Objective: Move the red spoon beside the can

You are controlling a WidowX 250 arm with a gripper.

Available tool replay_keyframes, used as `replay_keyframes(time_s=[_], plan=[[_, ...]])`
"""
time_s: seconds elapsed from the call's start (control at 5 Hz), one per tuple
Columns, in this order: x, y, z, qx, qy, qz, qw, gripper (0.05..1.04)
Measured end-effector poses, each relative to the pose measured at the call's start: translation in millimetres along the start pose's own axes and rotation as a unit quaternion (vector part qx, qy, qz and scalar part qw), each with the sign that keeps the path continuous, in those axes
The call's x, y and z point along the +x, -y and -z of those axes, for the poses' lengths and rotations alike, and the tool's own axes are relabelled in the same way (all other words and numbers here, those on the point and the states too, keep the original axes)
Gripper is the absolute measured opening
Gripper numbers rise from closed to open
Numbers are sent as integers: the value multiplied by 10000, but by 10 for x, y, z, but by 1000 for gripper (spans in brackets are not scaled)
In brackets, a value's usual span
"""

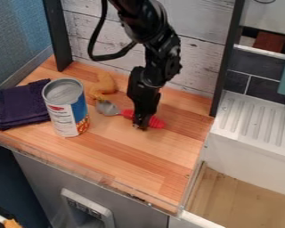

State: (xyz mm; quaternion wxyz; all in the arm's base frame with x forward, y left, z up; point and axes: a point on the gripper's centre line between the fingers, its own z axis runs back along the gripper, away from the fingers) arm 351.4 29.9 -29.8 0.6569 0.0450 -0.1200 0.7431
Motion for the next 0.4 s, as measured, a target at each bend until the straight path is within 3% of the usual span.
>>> replay_keyframes(time_s=[0.2,0.4], plan=[[2,-28,1,90,-9,-52,9999,1009],[-9,-54,0,173,-46,4,9998,1011]])
